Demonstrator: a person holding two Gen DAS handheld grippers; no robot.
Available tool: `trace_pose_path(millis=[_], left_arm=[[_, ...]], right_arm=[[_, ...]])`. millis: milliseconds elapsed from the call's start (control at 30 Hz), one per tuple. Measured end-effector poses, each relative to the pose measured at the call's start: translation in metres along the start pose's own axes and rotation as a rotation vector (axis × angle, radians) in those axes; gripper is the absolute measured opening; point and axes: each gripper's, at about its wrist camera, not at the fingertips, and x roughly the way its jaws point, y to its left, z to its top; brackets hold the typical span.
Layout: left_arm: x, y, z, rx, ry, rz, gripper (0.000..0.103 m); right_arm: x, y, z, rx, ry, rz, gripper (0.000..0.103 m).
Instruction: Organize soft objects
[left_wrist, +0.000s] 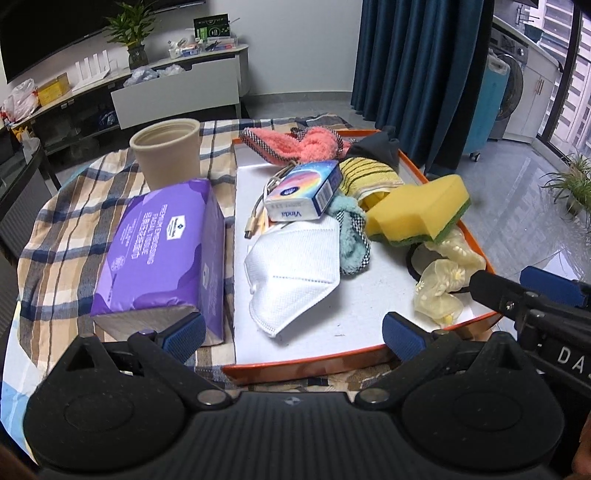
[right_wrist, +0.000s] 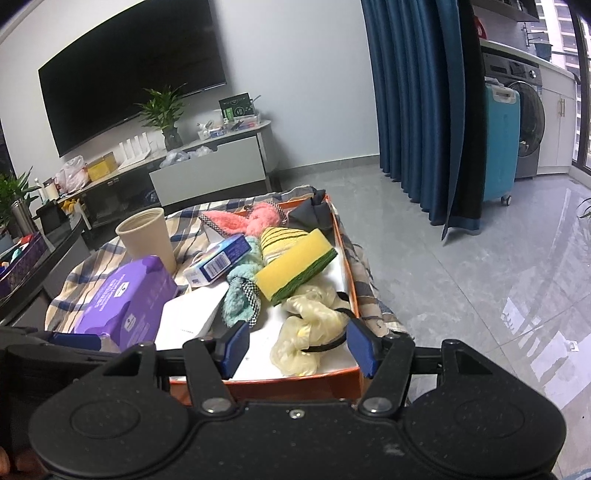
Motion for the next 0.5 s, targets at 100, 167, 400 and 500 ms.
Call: trace_pose_path(millis=[100,167,400,500], left_arm=[[0.0010,0.0024,-0.0018,-0.016,0.005,-0.003,0.103],[0.0017,0.0035,-0.0026,-0.025,0.009,-0.007,0.103],[0.0036,0.0059,-0.0038,-0.036,0.022,-0.012,0.103],[0.0038,0.0072,-0.0038,-0.042,0.023,-0.011,0.103]], right_arm=[[-0.0002,0.0003,-0.0006,0.004,0.001,-0.002,0.072],[-0.0007,0.0006,-0.0009,0.003,0.002,0.000,0.072],[-0.0009,0.0047,-0.0007,-0.010,0.005,0.007,0.072],[-0.0005,0.0063,-0.0006,-0.015,0.006,0.008,0.072]])
